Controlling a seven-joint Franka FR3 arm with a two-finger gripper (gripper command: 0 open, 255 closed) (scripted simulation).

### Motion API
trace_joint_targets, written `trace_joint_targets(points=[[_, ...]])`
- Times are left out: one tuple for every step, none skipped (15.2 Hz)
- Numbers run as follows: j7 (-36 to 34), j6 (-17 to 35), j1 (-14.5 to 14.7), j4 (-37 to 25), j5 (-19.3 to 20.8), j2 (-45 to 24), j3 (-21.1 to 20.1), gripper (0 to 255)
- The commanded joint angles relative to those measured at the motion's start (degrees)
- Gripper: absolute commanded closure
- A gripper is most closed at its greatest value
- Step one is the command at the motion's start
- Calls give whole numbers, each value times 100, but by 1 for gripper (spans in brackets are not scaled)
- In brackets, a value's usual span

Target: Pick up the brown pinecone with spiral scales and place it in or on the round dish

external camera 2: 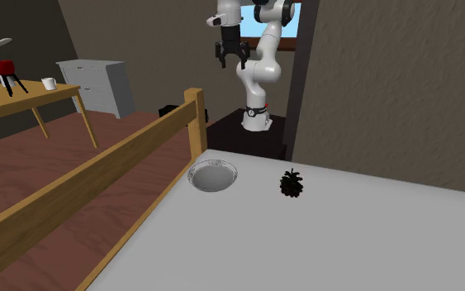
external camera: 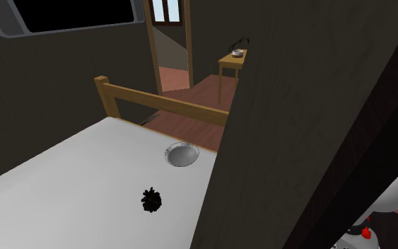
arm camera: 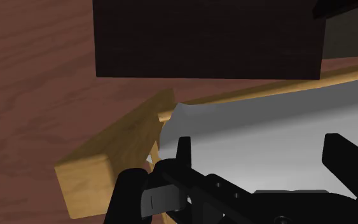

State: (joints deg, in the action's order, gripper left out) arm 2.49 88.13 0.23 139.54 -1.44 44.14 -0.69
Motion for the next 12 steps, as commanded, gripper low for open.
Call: trace_joint_targets(points=[[0, 0, 0, 0, 0, 0, 0, 0], [-80, 171, 46, 56, -72, -79, -90, 0], [-159, 343, 92, 104, -141, -167, -180, 0], [-238, 517, 138, 145, -208, -262, -270, 0], [-314, 692, 181, 178, -272, -365, -361, 0], [-391, 867, 226, 204, -332, -476, -451, 0], [-467, 1042, 267, 222, -389, -594, -543, 0], [-542, 1217, 307, 232, -442, -719, -635, 0], [-617, 1392, 345, 235, -490, -852, -727, 0], [-692, 1566, 382, 230, -533, -991, -819, 0], [-769, 1739, 417, 217, -571, -1137, -910, 0], [-846, 1911, 451, 196, -603, -1289, -1000, 0]])
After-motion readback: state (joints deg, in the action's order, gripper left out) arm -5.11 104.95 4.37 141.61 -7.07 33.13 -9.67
